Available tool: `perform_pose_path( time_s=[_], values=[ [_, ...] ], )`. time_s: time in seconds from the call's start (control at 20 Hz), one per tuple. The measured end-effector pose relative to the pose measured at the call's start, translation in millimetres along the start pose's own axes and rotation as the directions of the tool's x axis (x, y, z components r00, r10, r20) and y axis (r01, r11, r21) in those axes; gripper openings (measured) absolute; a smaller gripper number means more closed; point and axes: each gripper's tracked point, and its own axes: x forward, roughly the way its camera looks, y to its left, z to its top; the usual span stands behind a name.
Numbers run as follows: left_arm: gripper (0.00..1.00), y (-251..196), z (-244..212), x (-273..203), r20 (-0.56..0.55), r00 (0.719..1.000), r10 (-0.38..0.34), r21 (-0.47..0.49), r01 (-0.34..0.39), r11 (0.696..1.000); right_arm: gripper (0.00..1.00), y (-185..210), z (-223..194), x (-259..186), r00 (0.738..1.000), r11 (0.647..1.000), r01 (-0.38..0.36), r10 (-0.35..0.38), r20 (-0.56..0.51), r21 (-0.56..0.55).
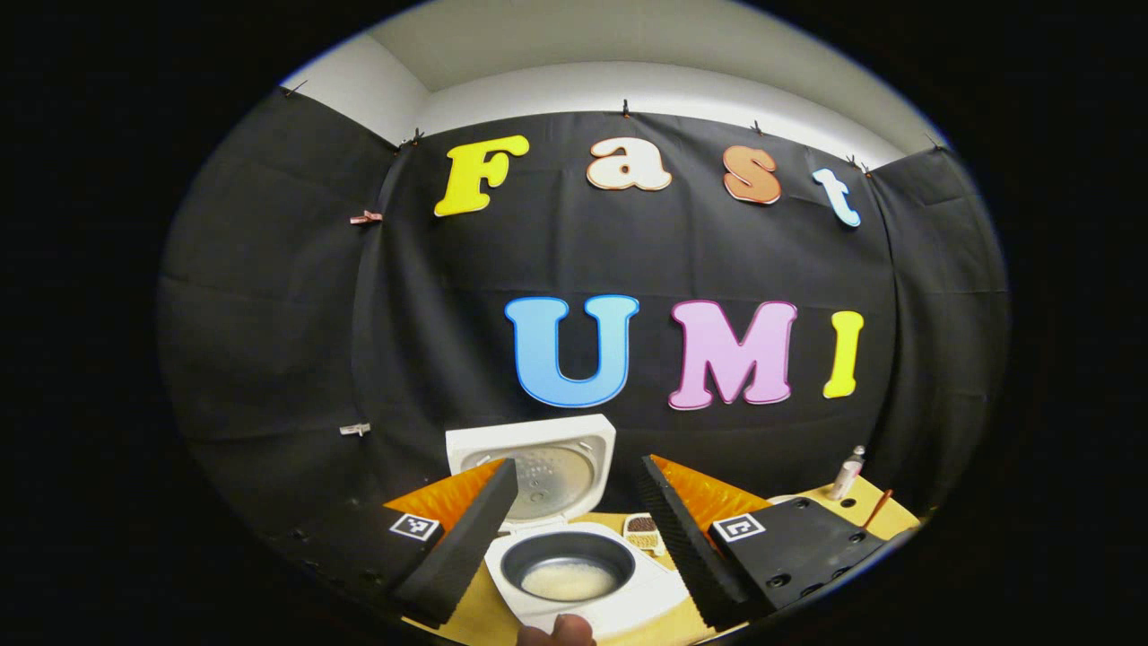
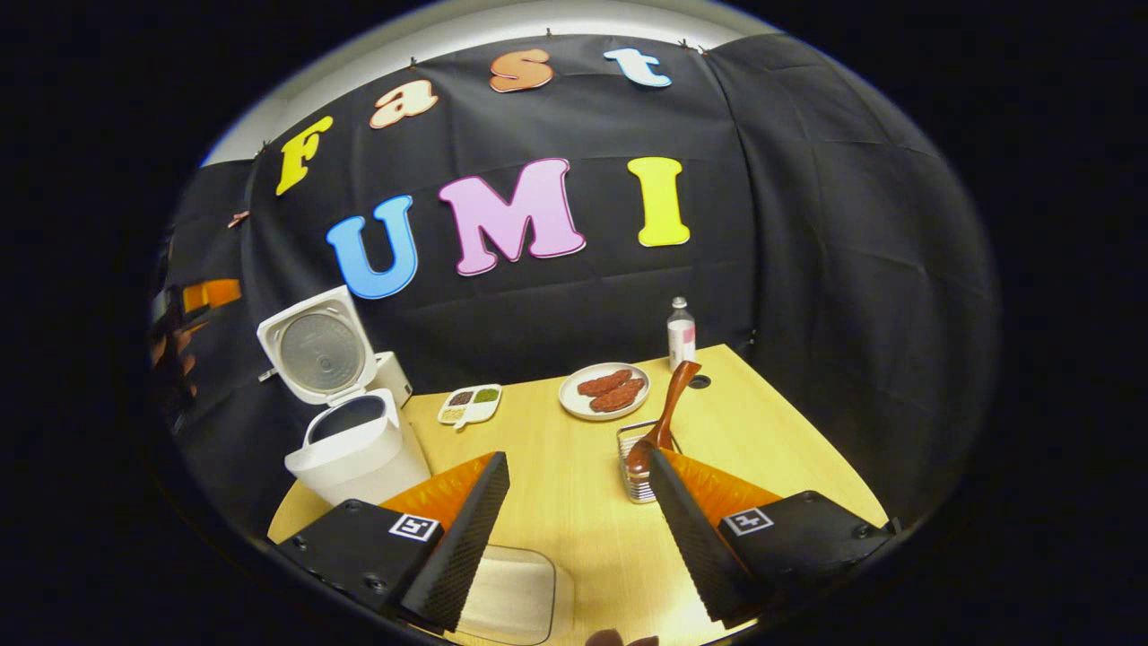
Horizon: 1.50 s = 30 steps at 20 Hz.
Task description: Close the left gripper, press the button to open the rice cooker; take a wooden spoon from the chopstick holder with the right hand, scoop a spoonful of rice and pour it into the rice cooker, then put the wooden spoon back into the chopstick holder.
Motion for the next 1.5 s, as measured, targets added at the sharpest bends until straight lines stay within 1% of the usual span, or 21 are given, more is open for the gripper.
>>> perform_pose_path(
  time_s=[0.1,0.25,0.4,0.55,0.8,0.95,1.0,1.05,1.1,1.15,1.2,1.3,1.35,1.5],
  values=[
    [0.94,14,12,31,0.016,0.999,0.043,0.003,-0.043,0.999,0.99,10,-6,-9,1.000,1.000,-0.014,0.014,-0.010,-0.021],
    [0.95,26,21,81,0.024,0.997,0.079,0.018,-0.079,0.997,0.99,20,-16,-23,0.999,0.999,-0.027,0.026,-0.024,-0.039],
    [0.94,35,10,124,-0.030,0.995,0.097,0.007,-0.097,0.995,0.99,23,-23,-37,0.999,0.999,-0.028,0.026,-0.038,-0.039],
    [0.94,52,-8,160,-0.085,0.986,0.144,0.040,-0.141,0.989,0.99,19,-24,-49,0.999,0.999,-0.015,0.014,-0.033,-0.048],
    [0.94,71,-20,207,-0.119,0.979,0.164,0.051,-0.159,0.986,0.99,14,-30,-60,0.999,1.000,0.004,-0.005,-0.050,-0.020],
    [0.94,77,-41,229,-0.200,0.967,0.156,0.027,-0.154,0.988,0.99,19,-34,-61,0.998,1.000,0.007,-0.009,-0.059,-0.027],
    [0.94,78,-50,232,-0.230,0.961,0.152,0.014,-0.153,0.988,0.99,20,-35,-62,0.998,1.000,0.006,-0.008,-0.062,-0.030],
    [0.94,79,-64,231,-0.274,0.950,0.152,-0.004,-0.159,0.987,0.99,24,-36,-62,0.998,1.000,0.005,-0.007,-0.064,-0.029],
    [0.94,78,-72,225,-0.291,0.944,0.153,-0.026,-0.168,0.986,0.99,27,-38,-60,0.998,1.000,0.001,-0.002,-0.068,-0.027],
    [0.99,74,-64,220,-0.263,0.955,0.141,-0.027,-0.153,0.988,0.99,30,-39,-58,0.998,1.000,-0.005,0.003,-0.071,-0.025],
    [0.98,71,-69,214,-0.277,0.950,0.142,-0.019,-0.153,0.988,0.99,33,-39,-56,0.997,1.000,-0.011,0.009,-0.072,-0.026],
    [0.99,59,-74,196,-0.266,0.955,0.129,0.025,-0.127,0.992,0.98,38,-41,-53,0.997,0.999,-0.024,0.022,-0.076,-0.029],
    [0.99,53,-76,183,-0.259,0.958,0.121,0.029,-0.117,0.993,0.99,40,-42,-52,0.997,0.999,-0.032,0.029,-0.078,-0.029],
    [0.99,32,-93,143,-0.286,0.953,0.103,0.050,-0.093,0.994,0.99,46,-47,-49,0.995,0.998,-0.051,0.048,-0.086,-0.027]
  ],
)
